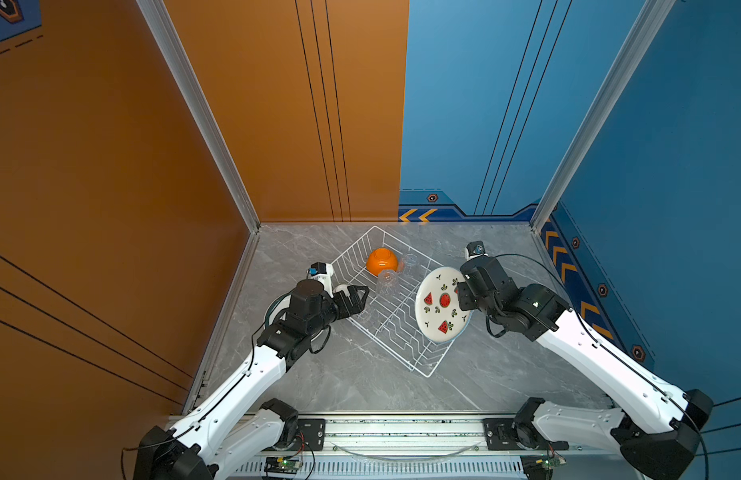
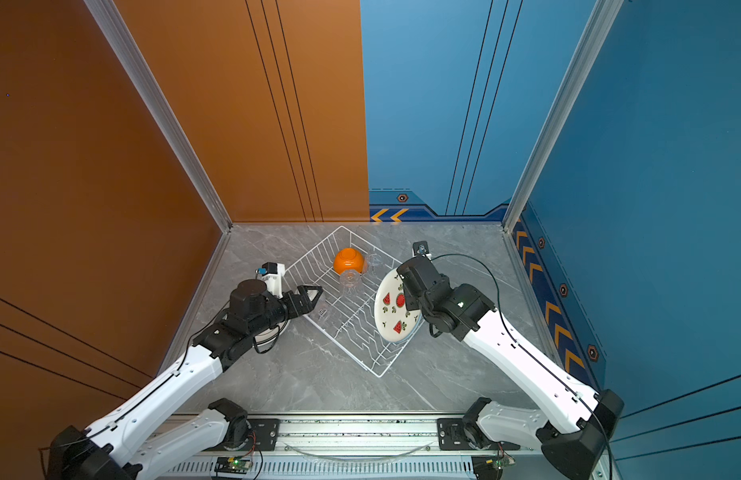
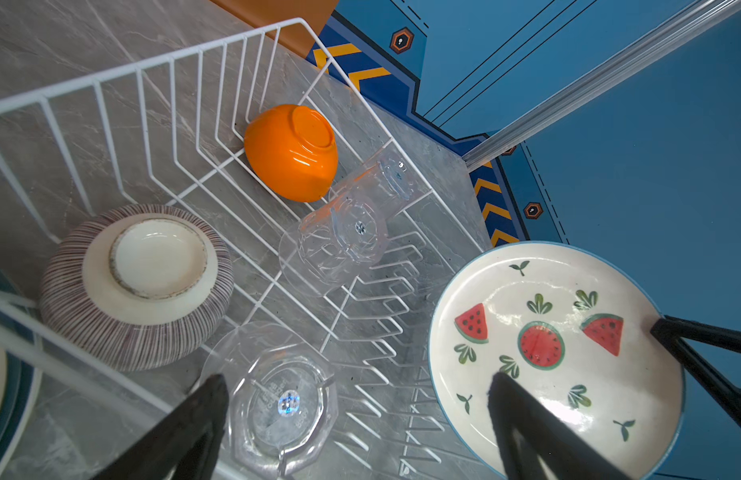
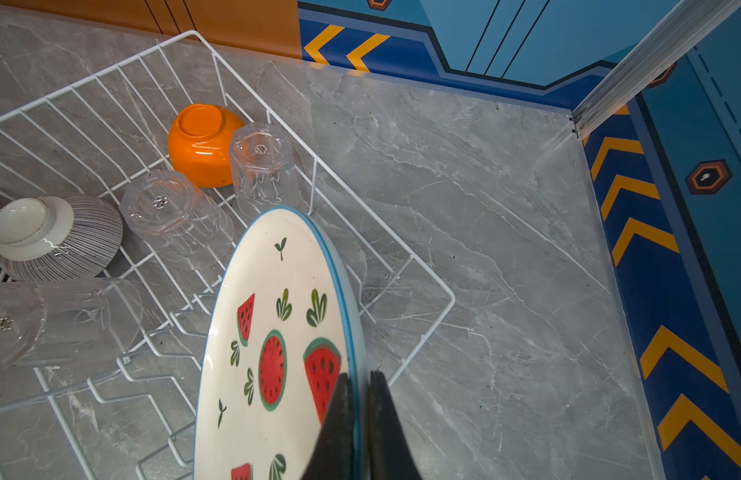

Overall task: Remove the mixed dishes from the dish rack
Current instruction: 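Lift the watermelon-print plate upright with the right gripper while the left approaches, then grasp the watermelon plate rim with the left gripper beside the right gripper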

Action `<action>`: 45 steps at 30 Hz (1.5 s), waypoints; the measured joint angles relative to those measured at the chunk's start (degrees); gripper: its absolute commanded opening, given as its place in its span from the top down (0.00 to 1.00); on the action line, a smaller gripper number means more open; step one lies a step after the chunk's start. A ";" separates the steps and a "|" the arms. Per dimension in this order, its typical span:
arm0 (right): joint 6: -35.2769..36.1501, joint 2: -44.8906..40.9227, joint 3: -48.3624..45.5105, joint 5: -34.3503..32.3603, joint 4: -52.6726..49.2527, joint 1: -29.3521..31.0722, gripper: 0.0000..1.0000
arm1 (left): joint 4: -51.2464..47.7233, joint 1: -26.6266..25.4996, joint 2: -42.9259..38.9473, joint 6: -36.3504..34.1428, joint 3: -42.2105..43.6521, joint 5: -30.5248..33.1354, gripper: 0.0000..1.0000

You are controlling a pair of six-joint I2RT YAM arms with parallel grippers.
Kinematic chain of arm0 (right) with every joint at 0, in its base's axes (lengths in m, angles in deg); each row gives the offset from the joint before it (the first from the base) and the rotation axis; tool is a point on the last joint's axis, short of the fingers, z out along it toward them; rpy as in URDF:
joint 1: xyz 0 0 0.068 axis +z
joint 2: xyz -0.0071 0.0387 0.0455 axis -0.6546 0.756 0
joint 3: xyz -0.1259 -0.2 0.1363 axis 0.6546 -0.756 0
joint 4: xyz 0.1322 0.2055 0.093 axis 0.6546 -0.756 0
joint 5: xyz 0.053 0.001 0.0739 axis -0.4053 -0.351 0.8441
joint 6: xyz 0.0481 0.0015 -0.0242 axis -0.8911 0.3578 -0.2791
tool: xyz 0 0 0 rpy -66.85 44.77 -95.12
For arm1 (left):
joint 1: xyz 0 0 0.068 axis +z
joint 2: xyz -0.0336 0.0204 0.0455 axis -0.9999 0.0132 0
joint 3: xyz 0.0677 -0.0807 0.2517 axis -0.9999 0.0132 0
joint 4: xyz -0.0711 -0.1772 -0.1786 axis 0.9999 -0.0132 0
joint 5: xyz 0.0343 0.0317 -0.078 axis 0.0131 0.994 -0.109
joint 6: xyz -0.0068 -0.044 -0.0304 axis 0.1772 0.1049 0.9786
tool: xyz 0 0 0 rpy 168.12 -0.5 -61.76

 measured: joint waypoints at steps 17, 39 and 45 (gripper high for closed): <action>-1.66 3.76 -0.09 5.27 0.92 -0.92 1.00 | 1.90 -3.23 2.21 0.87 0.00 -0.26 0.02; -4.09 3.61 -0.04 8.31 5.20 -7.23 1.00 | 8.07 -6.58 14.73 3.23 -2.58 -3.54 0.02; -6.38 -0.85 -2.01 10.62 7.72 -9.16 1.00 | 10.54 -7.04 19.93 4.50 -5.86 -5.64 0.02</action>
